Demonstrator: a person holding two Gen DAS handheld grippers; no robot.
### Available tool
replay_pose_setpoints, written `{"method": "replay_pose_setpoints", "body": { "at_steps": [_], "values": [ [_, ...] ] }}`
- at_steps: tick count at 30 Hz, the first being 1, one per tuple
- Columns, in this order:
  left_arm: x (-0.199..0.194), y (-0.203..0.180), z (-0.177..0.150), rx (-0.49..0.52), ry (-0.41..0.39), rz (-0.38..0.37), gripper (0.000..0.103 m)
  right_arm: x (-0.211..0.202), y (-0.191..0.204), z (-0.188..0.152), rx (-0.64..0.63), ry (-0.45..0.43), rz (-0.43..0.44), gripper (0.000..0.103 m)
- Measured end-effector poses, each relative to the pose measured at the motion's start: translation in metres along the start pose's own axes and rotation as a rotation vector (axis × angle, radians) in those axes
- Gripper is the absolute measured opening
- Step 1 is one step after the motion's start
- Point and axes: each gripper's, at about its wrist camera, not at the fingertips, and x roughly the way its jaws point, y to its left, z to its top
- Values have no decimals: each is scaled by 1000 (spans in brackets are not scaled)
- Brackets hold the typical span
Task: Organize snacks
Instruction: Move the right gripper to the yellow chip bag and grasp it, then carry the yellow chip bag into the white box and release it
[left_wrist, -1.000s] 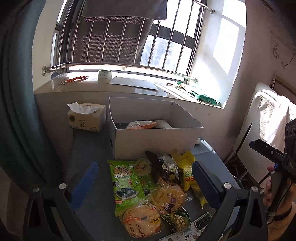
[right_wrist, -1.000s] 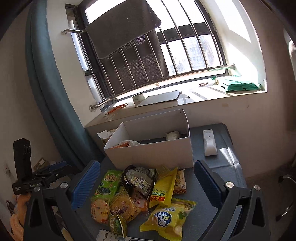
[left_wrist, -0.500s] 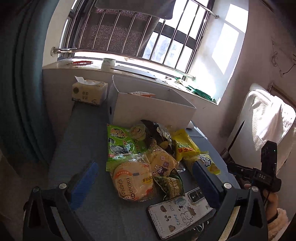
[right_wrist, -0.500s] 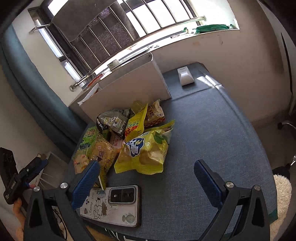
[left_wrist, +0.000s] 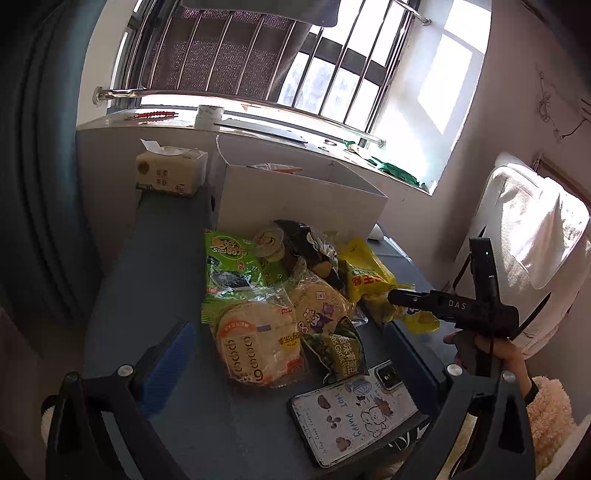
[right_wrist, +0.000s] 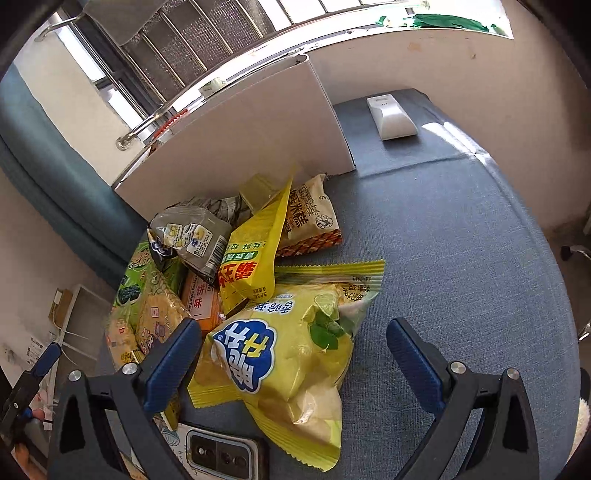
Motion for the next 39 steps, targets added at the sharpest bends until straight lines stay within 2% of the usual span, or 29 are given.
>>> {"method": "replay_pose_setpoints", "body": {
  "at_steps": [1,2,3,5,9,13,18,20,22,25,29,30,32,35,39],
  "values": [
    [1,1,-1,-5,4,2,103,4,0,-2,-6,17,13,94],
    [2,3,-1,-10,7,3,103,2,3,-4,-31,-6,2,82],
    [2,4,-2,-14,10,4,103,2,5,-6,-48,-14,26,79],
    [4,6,-2,-23,13,8,103,0,4,-10,-42,-18,54,66],
    [8,10,-5,-33,27,11,103,-15,-4,-20,-8,-51,91,60],
    [22,13,-9,-24,81,57,103,-49,-16,-38,31,-110,122,59],
    [58,23,-8,-49,178,124,103,-93,-22,-49,59,-175,157,59],
    [70,24,-7,-69,200,126,103,-104,-21,-51,57,-198,153,59],
    [81,24,-6,-87,224,131,103,-109,-18,-52,40,-207,146,59],
    [95,17,-6,-86,254,218,103,-110,-12,-52,17,-207,138,59],
    [110,10,-7,-78,264,269,100,-105,-4,-54,-10,-193,153,60],
    [114,11,-8,-74,273,267,85,-103,-2,-54,-16,-187,154,60],
    [113,11,-9,-59,255,274,76,-100,1,-56,-26,-180,157,60],
    [103,16,-11,-74,232,201,76,-100,3,-56,-34,-178,158,60],
    [72,15,-10,-57,164,157,76,-100,2,-54,-26,-183,168,60]
  ]
}}
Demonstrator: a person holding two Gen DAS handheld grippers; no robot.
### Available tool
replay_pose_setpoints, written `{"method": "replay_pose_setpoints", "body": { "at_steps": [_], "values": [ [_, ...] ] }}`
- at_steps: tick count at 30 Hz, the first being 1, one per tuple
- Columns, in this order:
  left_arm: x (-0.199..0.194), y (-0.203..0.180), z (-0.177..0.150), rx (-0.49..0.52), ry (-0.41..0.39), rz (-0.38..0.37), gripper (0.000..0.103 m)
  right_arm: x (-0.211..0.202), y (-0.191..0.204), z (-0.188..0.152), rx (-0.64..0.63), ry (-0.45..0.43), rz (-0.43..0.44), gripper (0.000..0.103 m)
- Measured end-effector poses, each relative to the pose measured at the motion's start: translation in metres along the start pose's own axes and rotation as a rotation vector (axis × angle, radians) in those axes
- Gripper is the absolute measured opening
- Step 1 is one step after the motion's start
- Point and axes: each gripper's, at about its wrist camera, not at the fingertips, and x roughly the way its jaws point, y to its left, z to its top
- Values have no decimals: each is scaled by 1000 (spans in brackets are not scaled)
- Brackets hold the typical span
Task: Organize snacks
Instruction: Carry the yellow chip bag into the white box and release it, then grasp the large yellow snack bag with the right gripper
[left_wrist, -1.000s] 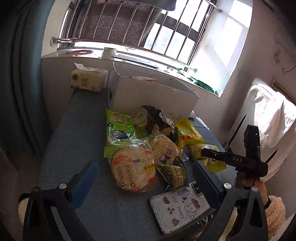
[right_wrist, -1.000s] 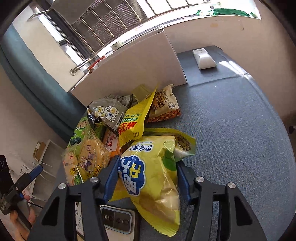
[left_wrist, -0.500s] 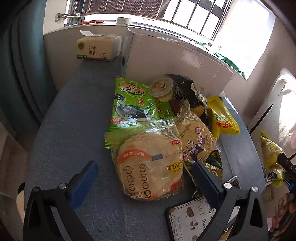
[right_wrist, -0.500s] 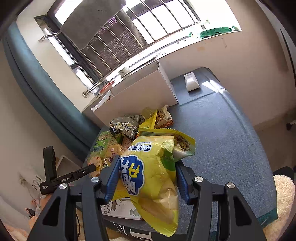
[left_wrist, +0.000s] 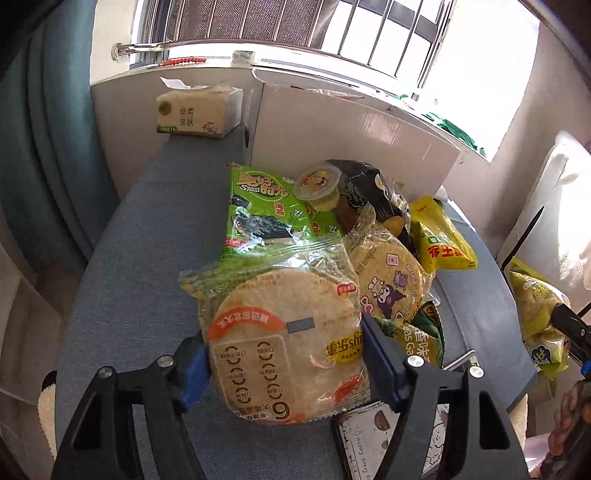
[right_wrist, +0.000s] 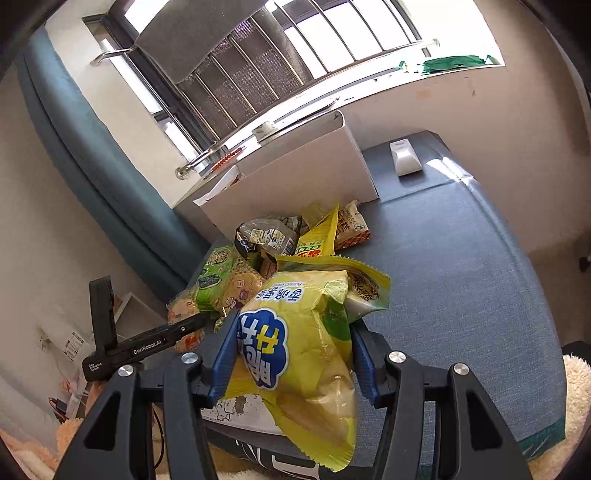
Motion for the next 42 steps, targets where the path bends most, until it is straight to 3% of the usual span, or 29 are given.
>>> {"method": "replay_pose_setpoints", "body": {
  "at_steps": [6,13,18,24,28,29,30,31,34,42],
  "values": [
    [-48,-2,28,-3,-115,-107,76,6,9,31,-17,-34,40,60],
    [-58,-23,117,89,-250,-161,76,36,40,109,-137,-80,34,60],
    [-24,-40,197,111,-234,-187,76,71,54,174,-147,-86,22,60],
    [38,-48,270,117,-133,-111,76,132,53,243,-142,-21,-49,60],
    [66,-46,287,105,-85,-76,77,162,45,266,-129,21,-89,65],
    [71,-44,288,98,-74,-46,84,167,42,269,-122,29,-99,77],
    [75,-42,287,94,-62,-21,100,170,39,271,-112,33,-106,87],
    [76,-40,285,97,-61,-18,103,170,35,272,-97,22,-120,103],
    [70,-34,276,97,-72,-19,103,157,29,271,-80,-55,-149,103],
    [13,-19,261,99,-217,-74,103,123,45,256,-160,-90,-143,103]
  ]
}}
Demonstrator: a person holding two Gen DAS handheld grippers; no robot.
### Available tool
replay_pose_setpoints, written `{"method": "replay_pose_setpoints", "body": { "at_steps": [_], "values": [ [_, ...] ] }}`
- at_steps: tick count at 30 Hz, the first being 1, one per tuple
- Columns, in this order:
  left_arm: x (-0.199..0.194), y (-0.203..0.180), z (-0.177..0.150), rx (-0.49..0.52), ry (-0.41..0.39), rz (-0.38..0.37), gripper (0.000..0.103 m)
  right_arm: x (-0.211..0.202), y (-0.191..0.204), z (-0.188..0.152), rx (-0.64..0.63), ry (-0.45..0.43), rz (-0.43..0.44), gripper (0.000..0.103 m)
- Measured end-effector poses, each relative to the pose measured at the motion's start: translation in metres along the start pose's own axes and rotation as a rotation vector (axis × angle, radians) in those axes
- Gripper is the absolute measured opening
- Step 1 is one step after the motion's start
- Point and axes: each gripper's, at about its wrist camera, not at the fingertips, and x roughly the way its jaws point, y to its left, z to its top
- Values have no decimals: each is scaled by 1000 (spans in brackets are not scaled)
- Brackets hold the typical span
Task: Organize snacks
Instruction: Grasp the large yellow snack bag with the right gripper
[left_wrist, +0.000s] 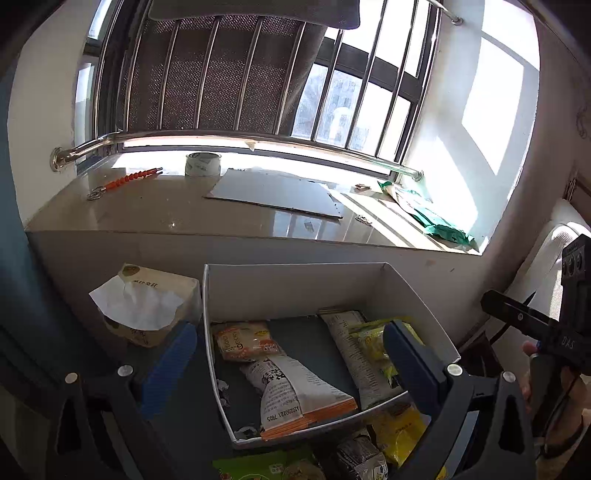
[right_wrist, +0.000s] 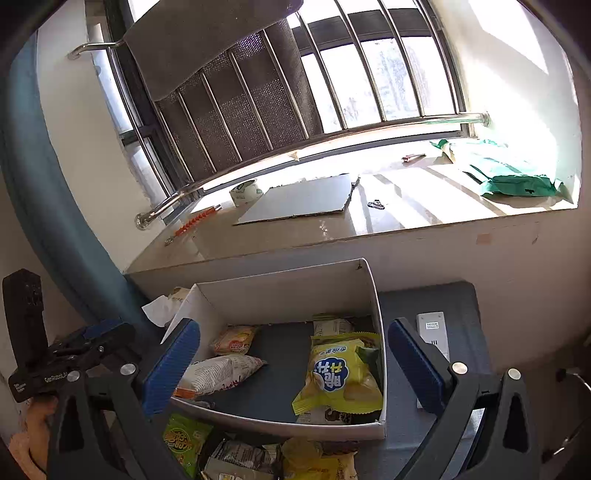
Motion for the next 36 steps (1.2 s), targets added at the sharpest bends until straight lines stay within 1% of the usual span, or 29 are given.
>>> {"method": "replay_pose_setpoints", "body": {
  "at_steps": [1,3,6,9,11,15,18,22,24,27,30,34,36],
  "values": [
    [-11,0,-2,4,-33,-1,103,-8,3,-3,-11,-12,7,103],
    [-34,-1,-9,15,-92,-27,103,-24,10,-10,-31,-37,23,103],
    [-66,-7,-28,32,-138,-63,103,-51,18,-27,-48,-72,52,103],
    [-91,-14,-54,66,-125,-70,103,-75,25,-50,-74,-94,79,103],
    [-103,-17,-74,72,-96,-78,103,-88,30,-66,-93,-95,90,103],
    [-124,-15,-117,26,-89,-119,103,-110,31,-108,-94,-92,94,103],
    [-137,-18,-152,17,-102,-110,103,-121,24,-145,-53,-90,80,103],
    [-143,-21,-192,-7,-76,-125,103,-118,11,-195,13,-22,35,103],
    [-143,-23,-207,-8,-52,-117,103,-113,5,-216,40,37,32,103],
    [-142,-26,-222,-10,-33,-113,103,-103,-3,-234,37,96,-26,103],
    [-141,-28,-227,-17,-19,-104,103,-94,-2,-237,-7,123,-115,103],
    [-139,-27,-225,-23,-10,-105,103,-78,11,-224,-124,110,-223,103],
    [-138,-26,-225,-29,-10,-104,103,-62,17,-214,-171,128,-261,103]
  ]
}}
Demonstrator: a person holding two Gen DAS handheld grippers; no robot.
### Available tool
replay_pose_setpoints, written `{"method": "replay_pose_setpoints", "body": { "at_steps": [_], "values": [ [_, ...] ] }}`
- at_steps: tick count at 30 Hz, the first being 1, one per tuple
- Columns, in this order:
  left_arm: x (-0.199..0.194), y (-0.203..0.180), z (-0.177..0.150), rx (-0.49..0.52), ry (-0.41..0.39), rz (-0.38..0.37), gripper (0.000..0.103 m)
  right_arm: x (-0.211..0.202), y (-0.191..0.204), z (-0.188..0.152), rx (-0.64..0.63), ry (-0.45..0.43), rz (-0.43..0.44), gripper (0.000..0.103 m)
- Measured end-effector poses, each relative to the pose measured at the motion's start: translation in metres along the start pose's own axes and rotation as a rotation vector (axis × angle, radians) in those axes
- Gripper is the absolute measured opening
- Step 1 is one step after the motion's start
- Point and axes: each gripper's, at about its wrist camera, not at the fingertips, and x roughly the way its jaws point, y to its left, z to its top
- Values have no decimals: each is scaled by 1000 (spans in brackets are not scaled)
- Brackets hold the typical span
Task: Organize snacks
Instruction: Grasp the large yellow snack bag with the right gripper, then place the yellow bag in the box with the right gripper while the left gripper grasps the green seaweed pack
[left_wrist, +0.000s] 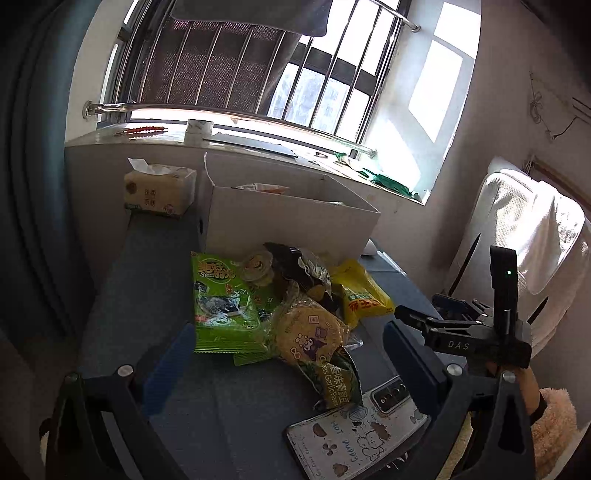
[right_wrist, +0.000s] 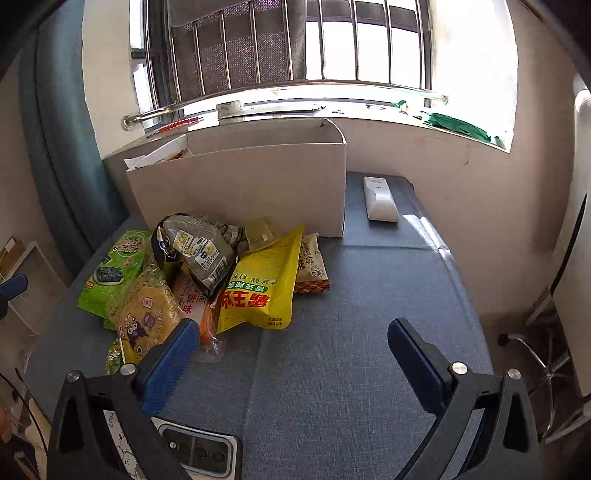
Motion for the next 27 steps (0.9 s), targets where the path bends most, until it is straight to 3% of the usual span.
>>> {"method": "replay_pose_setpoints", "body": {
  "at_steps": [2,9,10,11,15,20,27],
  "values": [
    [2,0,0,1,6,0,103,14,8,12,-29,7,2,103],
    [3,8,-1,-12,15,25,103,84,37,32,-147,159,-88,103],
    [3,10,-2,-13,19,29,103,87,38,31,-154,159,-90,94],
    [4,11,-2,-16,24,37,103,89,38,30,-161,157,-92,67],
    [7,16,-4,-25,32,46,103,90,36,23,-165,187,-57,45],
    [15,20,-4,-30,52,59,103,67,25,14,-151,167,-18,44],
    [34,22,-3,-30,96,69,103,17,-5,4,-19,102,124,43]
  ]
}}
